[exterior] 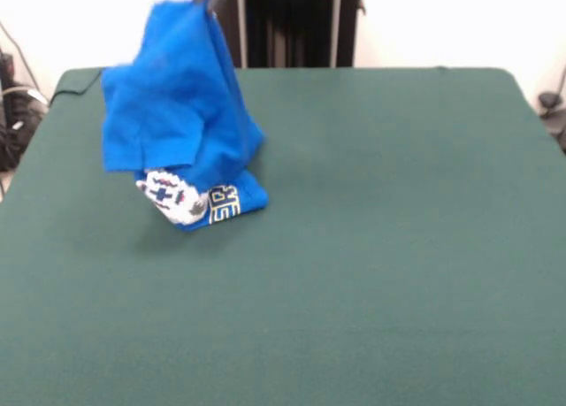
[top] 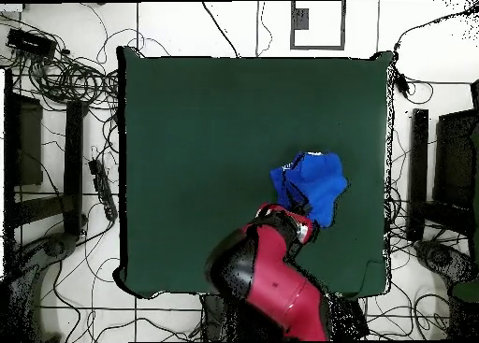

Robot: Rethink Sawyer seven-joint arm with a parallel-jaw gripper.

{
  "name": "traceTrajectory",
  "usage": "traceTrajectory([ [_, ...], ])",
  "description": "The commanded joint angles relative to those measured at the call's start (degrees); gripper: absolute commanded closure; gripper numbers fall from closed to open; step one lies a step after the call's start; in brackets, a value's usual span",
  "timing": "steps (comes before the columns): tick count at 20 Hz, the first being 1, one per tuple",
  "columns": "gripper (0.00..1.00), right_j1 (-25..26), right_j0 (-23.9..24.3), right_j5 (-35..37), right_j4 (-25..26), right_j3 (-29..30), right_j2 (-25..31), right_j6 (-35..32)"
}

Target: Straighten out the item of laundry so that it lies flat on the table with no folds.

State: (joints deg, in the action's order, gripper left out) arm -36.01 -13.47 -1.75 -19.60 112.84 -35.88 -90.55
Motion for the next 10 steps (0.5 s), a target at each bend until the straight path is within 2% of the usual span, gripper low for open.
traceTrajectory([
  [1, 1.0, -1.0, 11.1, -5.7, -0.8, 12.8, 29.9, -22.9],
  [5, 1.0, 0.4, 11.3, -4.9, -2.2, 14.1, 31.1, -24.1],
  [10, 1.0, 2.6, 6.9, -4.4, -5.2, 12.6, 28.4, -25.9],
])
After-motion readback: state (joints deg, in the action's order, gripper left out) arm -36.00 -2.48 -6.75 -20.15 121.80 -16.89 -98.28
